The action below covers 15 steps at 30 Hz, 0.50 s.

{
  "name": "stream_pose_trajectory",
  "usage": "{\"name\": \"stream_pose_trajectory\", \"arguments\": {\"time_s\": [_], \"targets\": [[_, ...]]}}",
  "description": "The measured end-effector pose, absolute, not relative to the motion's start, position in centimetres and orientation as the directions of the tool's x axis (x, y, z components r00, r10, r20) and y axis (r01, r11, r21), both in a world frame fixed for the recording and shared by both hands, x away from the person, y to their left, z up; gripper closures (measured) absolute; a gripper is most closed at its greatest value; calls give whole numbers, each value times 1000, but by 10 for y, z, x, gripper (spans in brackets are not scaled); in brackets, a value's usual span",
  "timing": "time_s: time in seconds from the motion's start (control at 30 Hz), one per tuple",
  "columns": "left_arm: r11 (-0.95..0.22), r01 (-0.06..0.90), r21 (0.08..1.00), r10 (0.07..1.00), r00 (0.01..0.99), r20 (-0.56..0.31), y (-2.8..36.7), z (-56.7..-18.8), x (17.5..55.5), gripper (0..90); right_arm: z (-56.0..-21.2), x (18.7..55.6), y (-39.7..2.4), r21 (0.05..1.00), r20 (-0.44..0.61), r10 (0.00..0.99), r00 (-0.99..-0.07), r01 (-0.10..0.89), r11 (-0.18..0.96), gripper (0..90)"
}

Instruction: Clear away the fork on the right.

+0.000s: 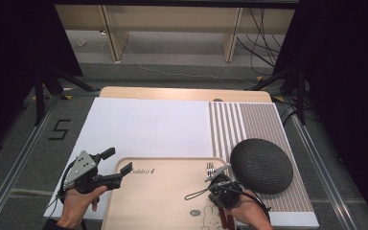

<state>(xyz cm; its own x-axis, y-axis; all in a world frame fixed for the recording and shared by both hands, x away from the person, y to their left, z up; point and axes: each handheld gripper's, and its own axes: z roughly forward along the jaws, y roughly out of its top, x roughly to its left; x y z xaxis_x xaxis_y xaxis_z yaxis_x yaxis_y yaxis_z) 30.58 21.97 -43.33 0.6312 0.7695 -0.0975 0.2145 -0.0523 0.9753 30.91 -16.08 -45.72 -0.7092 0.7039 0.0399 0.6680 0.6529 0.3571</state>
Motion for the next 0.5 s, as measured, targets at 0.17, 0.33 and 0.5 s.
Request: {"name": "stream_pose_trajectory", "arguments": {"time_s": [0.17,0.33,0.5], "targets": [[-51,216,975,771,629,-100,220,-433,306,176,-457,310,-166,357,43,711,-702,675,645,900],[-51,216,975,771,629,-99,220,-433,306,175,-456,311,-169,359,44,715,-698,679,640,900],[-51,216,975,771,630,-100,220,-433,306,176,-454,311,-171,383,78,715,-695,683,622,772]]}}
